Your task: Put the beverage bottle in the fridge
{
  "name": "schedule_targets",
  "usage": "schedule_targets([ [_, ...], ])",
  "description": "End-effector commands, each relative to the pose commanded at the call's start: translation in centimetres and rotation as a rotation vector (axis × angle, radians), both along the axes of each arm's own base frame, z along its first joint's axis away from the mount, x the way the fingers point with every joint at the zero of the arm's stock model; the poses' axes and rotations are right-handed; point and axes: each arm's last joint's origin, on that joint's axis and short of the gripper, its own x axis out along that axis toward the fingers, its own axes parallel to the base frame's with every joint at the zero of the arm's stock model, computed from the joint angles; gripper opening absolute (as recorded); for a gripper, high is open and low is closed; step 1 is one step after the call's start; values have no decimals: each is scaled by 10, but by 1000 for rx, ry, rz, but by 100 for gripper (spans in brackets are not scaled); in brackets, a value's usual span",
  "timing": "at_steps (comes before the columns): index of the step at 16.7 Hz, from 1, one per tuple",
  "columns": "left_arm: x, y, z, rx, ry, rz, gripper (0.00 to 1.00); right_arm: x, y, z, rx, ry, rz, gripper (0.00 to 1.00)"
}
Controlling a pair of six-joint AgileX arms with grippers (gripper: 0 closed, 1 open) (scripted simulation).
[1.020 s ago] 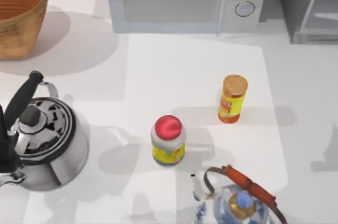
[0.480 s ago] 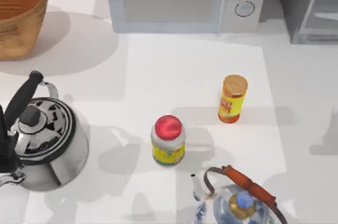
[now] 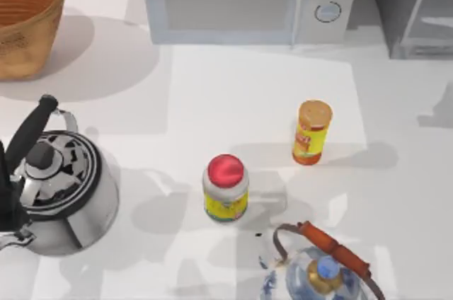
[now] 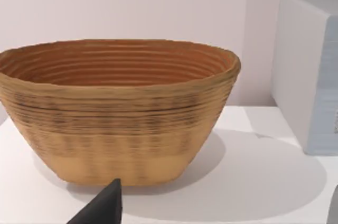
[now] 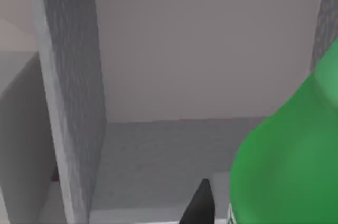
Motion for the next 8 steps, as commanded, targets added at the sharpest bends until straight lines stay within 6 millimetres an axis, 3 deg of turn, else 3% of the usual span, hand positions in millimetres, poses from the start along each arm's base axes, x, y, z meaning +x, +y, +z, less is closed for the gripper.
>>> schedule_targets([
  [4, 0, 0, 0, 0, 0, 0, 100, 81, -31, -34, 10, 55, -6, 1],
  [8, 0, 0, 0, 0, 0, 0, 100, 137, -54, -69, -5, 11, 19, 1],
])
